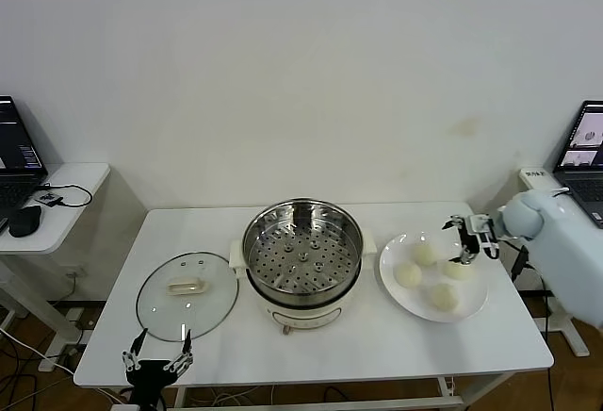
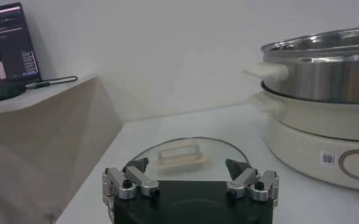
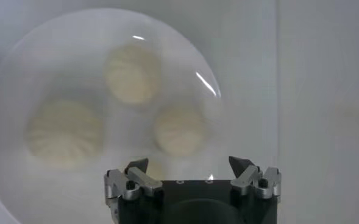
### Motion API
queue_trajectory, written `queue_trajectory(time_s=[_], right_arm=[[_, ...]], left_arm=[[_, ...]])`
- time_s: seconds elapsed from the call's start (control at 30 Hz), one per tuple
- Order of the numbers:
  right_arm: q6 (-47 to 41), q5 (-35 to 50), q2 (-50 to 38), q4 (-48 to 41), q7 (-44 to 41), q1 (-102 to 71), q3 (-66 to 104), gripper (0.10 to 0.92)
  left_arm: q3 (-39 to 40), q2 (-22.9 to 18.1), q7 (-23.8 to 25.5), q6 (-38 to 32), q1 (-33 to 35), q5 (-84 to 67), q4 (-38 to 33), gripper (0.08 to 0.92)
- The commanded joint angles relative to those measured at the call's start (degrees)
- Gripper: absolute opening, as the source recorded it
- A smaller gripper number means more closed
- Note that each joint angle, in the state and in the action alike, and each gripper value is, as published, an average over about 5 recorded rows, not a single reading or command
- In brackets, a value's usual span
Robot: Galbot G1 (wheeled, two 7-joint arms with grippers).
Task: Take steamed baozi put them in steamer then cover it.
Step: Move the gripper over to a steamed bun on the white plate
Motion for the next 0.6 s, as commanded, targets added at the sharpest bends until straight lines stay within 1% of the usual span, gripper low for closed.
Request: queue_trajectory(time_s=[0.03, 0.6], right_arm=[[0.7, -2.3, 5.6, -7.9, -2.7, 5.5, -5.7, 0.823], [0.1, -4.8, 10.4, -12.8, -0.9, 4.4, -4.6, 0.823]], left_arm=[[-0.2, 0.0, 0.0, 0.0, 0.0, 0.1, 0.0, 0.823], [-0.1, 0.3, 0.2, -0.2, -0.9, 0.3, 1.1, 0.823]])
